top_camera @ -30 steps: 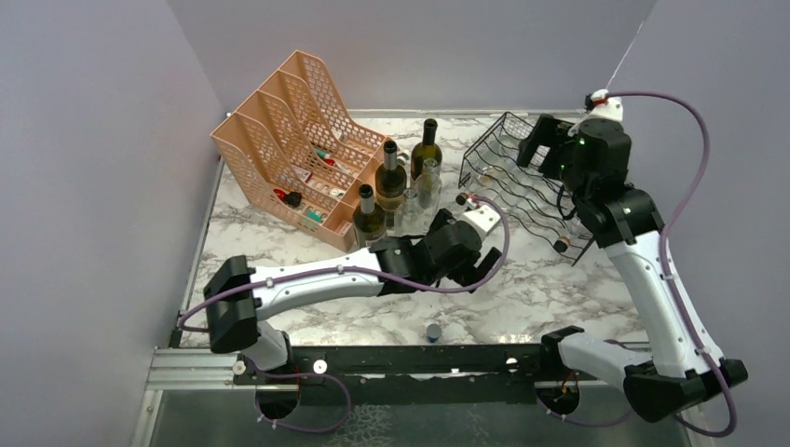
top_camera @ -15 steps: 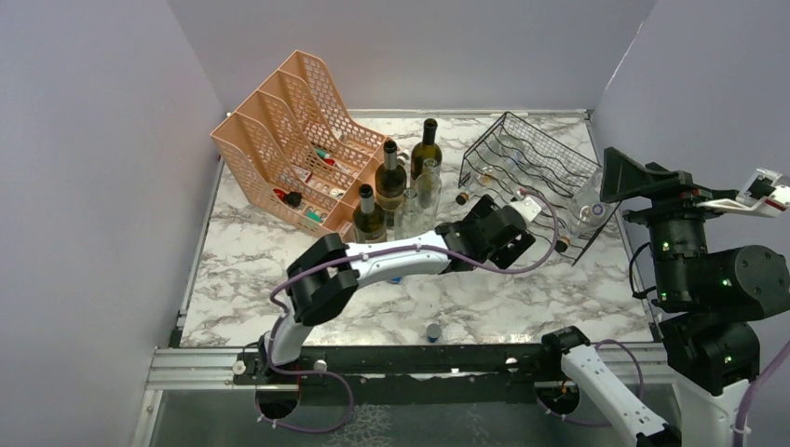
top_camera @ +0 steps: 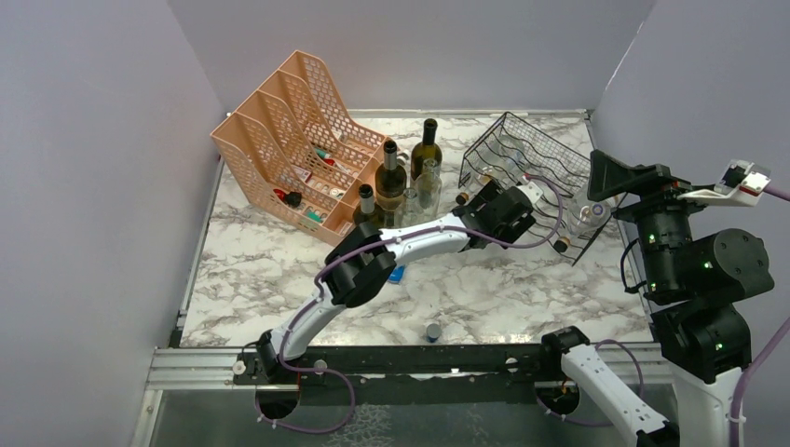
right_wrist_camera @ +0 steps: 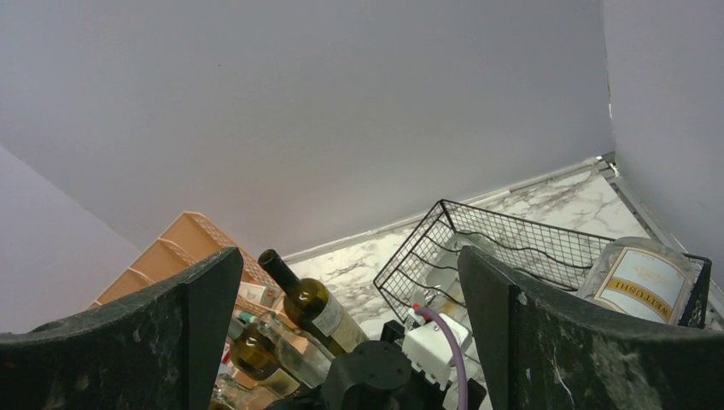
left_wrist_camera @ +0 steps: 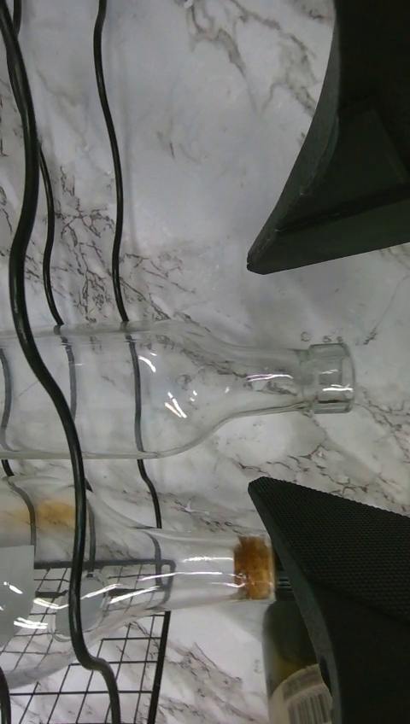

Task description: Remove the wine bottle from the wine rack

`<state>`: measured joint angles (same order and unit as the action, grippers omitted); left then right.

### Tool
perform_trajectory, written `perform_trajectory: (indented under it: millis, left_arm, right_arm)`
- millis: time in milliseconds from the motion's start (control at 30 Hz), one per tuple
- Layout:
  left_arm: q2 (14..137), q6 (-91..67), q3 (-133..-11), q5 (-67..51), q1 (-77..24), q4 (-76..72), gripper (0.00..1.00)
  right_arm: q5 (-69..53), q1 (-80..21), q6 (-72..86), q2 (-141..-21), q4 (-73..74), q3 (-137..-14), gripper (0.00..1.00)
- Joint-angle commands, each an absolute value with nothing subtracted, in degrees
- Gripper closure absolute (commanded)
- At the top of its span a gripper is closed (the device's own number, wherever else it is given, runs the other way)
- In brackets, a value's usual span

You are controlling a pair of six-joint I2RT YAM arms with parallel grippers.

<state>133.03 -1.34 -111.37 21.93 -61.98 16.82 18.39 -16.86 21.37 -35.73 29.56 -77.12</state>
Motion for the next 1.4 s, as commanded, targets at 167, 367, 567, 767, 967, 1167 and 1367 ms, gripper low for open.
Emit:
perform_trajectory:
  millis: [167, 367, 567, 767, 967, 1167, 1367]
  left_arm:
    - [140.11, -3.61, -117.99, 19.34, -59.32, 17.21, 0.1]
    - [142.79, -3.7, -119.35, 18.2, -58.41, 16.52, 0.16]
    - [144.16, -3.43, -120.75, 17.9, -58.19, 16.49, 0.37]
    - [142.29, -3.87, -119.68, 17.27, -58.18, 16.92, 0.59]
    - [135.69, -4.76, -113.31, 16.54, -58.27, 16.86, 0.69]
    - [129.83, -5.78, -108.46, 15.95, -58.27, 16.98, 0.81]
    - [123.54, -7.16, -102.94, 14.86, -58.69, 17.65, 0.89]
  right_arm:
    - [18.5, -16.7, 18.3, -34.67, 31.36, -78.03, 0.0]
    - [18.26, -16.7, 18.03, -34.71, 31.55, -77.84, 0.0]
    - [17.66, -16.67, 18.0, -35.28, 31.72, -78.0, 0.0]
    - [17.49, -16.67, 17.94, -35.6, 32.04, -78.51, 0.0]
    - [17.49, -16.7, 17.96, -35.9, 31.56, -76.89, 0.0]
    - [17.22, -16.7, 17.73, -36.32, 31.2, -75.77, 0.0]
    - [18.1, -16.7, 16.22, -36.34, 31.25, -75.18, 0.0]
